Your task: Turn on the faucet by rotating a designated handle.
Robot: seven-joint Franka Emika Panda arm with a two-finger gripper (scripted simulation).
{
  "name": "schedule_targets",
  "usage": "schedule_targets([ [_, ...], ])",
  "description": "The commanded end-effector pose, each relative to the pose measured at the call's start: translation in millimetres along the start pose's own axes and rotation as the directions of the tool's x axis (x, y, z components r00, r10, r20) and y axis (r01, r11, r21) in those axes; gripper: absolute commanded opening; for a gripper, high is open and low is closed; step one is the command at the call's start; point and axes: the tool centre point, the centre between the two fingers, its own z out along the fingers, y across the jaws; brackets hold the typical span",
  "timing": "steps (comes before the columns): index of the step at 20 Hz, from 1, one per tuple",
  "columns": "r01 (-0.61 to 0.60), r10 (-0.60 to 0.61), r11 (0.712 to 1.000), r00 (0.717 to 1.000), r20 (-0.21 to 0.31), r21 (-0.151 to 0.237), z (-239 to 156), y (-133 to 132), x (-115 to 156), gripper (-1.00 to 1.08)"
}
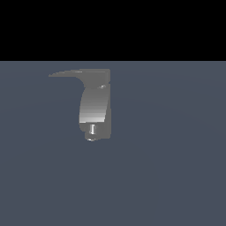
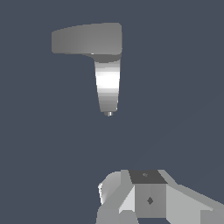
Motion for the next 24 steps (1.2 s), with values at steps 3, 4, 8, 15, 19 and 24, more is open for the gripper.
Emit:
schedule_targets([
  [3,-0.002,0.002,1.0,1.0,0.0,0.0,0,0,0,-1.0],
  [4,-0.005,0.005,1.0,1.0,0.0,0.0,1,-1,0,-1.0],
  [8,-0.025,0.025,1.0,1.0,0.0,0.0,4,-6,1,-1.0],
  [15,-0.1,0.1,0.995,0.995,0.001,0.0,15,-22,6,-1.0],
  [19,-0.165,0.165,0.986,0.986,0.002,0.0,24,-36,12,-1.0],
  [24,-0.263,0.263,0.965,0.965,0.003,0.0,39,-58,22,-1.0],
])
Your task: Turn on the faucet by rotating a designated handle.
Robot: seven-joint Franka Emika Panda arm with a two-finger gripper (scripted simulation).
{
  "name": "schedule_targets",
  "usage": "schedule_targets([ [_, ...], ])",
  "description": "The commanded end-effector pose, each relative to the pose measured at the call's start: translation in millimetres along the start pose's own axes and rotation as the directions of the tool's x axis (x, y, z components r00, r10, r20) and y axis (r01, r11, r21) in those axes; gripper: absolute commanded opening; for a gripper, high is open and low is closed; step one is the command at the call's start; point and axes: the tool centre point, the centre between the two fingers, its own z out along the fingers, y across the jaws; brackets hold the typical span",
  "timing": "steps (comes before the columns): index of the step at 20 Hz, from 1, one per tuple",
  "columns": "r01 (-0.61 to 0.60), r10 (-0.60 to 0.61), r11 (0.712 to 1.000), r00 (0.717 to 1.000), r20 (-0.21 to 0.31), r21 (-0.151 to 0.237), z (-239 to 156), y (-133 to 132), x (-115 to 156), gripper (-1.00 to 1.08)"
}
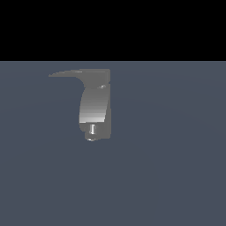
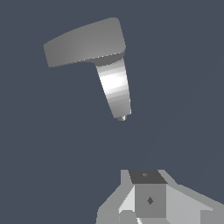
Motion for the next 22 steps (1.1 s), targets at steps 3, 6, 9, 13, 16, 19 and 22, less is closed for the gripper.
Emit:
schedule_targets([
  [3,-0.093,0.093,0.996,0.996,0.001,0.001,14,-21,6,-1.0],
  [6,-0.154,0.154,0.988,0.988,0.002,0.001,22,-35,11,-1.0],
  [9,-0.214,0.214,0.977,0.977,0.003,0.001,31,-48,17,-1.0],
  [13,-0.293,0.293,0.956,0.956,0.004,0.002,43,-65,26,-1.0],
  [16,-0.351,0.351,0.936,0.936,0.005,0.002,52,-78,34,-1.0],
  [19,-0.408,0.408,0.913,0.913,0.006,0.003,61,-89,42,-1.0],
  [22,-0.462,0.462,0.887,0.887,0.007,0.003,70,-101,52,-1.0],
])
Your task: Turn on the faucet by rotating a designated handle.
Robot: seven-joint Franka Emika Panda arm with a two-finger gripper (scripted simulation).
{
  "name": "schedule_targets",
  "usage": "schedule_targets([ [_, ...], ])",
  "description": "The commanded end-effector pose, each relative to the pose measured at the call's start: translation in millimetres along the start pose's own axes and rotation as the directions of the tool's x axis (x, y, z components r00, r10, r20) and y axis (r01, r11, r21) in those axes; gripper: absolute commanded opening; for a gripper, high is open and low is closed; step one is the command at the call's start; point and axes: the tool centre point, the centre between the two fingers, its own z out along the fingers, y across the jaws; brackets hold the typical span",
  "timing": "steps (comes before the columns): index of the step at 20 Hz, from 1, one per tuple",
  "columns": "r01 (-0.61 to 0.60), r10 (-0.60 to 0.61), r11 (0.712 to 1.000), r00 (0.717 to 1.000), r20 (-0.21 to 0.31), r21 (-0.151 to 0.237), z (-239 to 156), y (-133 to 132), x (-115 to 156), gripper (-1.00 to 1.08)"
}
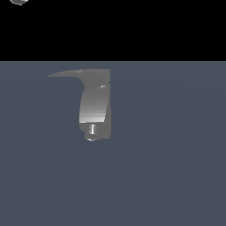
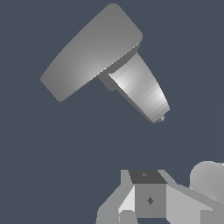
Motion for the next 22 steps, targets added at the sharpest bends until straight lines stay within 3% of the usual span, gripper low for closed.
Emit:
schedule_targets([
  [1,-0.052,0.052,0.999,0.999,0.001,0.001,7,-12,3,-1.0],
  [11,-0.244,0.244,0.97,0.97,0.004,0.003,35,-55,22,-1.0],
  [22,-0.435,0.435,0.9,0.9,0.005,0.003,64,-95,51,-1.0],
])
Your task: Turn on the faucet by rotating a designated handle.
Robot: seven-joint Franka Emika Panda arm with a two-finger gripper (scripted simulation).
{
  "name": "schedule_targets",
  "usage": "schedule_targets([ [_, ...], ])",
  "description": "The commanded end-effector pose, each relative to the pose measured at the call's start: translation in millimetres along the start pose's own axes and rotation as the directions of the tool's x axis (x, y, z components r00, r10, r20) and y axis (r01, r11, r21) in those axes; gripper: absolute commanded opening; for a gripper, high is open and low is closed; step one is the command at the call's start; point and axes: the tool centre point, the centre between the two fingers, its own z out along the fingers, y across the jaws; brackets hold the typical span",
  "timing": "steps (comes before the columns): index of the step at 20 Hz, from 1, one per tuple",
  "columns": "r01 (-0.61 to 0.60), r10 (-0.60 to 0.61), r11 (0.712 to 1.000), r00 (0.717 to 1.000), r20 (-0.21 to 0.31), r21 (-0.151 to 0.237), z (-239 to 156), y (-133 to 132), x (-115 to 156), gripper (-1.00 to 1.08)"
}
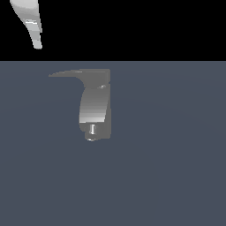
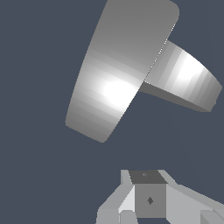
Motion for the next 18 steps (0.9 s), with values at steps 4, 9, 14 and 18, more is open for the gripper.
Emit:
schedule_targets([
  [4,-0.103,0.103,0.995,0.995,-0.001,0.0,15,-23,8,-1.0],
  [9,-0.198,0.198,0.98,0.98,-0.002,0.0,29,-44,19,-1.0],
  [14,-0.298,0.298,0.955,0.954,-0.005,-0.001,44,-65,32,-1.0],
  [18,-0.376,0.376,0.927,0.927,-0.008,-0.002,55,-81,45,-1.0],
])
